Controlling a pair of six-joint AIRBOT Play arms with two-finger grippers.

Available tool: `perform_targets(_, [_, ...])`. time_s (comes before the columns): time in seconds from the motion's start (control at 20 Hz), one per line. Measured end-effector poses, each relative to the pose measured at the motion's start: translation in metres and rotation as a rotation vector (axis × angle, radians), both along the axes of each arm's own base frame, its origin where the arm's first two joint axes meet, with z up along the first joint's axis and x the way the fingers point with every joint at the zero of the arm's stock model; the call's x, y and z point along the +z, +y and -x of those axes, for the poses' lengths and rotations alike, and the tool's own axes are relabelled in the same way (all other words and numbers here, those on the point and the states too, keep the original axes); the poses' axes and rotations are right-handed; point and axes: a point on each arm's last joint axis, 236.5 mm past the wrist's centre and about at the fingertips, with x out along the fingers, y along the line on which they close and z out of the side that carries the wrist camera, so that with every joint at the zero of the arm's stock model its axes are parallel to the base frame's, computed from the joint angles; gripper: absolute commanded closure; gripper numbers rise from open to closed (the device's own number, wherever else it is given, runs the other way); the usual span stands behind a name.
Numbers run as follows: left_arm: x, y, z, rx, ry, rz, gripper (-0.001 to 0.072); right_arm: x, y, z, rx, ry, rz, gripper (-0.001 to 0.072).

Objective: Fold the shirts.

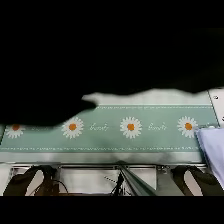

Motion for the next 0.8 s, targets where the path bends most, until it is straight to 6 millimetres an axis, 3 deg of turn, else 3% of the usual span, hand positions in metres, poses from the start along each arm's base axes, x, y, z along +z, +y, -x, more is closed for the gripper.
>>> perform_targets(0.15, [-0.012,0.013,0.029,0.054,0.006,-0.012,0.0684,-0.013,-0.002,0.019,-0.030,0.035,0.014,0.0673])
perform_targets(0.3, [-0.050,0.024,0.014,0.058,0.134,-0.004,0.0683,-0.044,-0.003,0.012,-0.022,0.153,0.006,0.0673])
perform_targets(0.4, [-0.091,0.026,-0.017,0.052,0.271,0.000,0.0683,-0.078,0.001,-0.005,0.018,0.273,-0.019,0.0673])
perform_targets(0.5, [-0.149,0.028,-0.061,0.054,0.447,0.000,0.0683,-0.122,0.003,-0.031,0.062,0.409,-0.061,0.0673])
perform_targets(0.7, [-0.276,0.032,-0.157,0.074,0.741,0.034,0.0684,-0.222,-0.009,-0.103,0.066,0.627,-0.191,0.0673])
perform_targets(0.8, [-0.326,0.034,-0.199,0.089,0.832,0.058,0.0683,-0.267,-0.020,-0.143,0.041,0.700,-0.258,0.0673])
